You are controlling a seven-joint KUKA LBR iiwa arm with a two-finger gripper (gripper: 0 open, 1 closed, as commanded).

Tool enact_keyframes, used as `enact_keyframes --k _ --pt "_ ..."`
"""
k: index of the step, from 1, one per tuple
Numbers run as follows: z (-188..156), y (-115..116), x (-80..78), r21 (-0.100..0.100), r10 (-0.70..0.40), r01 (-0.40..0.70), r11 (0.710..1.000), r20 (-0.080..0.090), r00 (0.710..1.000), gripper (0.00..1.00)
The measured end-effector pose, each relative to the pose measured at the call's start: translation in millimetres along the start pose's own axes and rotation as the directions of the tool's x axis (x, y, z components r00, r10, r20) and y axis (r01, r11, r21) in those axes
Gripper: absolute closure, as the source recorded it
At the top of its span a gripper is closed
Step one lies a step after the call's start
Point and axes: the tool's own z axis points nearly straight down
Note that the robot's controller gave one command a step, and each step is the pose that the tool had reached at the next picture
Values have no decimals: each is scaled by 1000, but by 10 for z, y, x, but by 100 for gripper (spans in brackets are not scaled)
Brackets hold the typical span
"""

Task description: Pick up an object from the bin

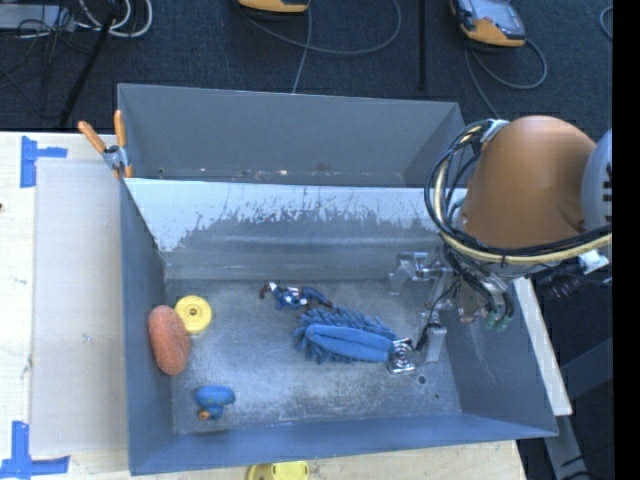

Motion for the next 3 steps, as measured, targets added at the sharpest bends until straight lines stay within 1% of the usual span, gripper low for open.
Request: enact_keyframes --k 1,2,3 --pt "-40 0 -14 0 0 0 1000 8 1000 0" --pt "475 66 -147 0 1 -1 1000 15 1000 0" --pt "1034 266 -160 -1 94 -94 996 9 996 0"
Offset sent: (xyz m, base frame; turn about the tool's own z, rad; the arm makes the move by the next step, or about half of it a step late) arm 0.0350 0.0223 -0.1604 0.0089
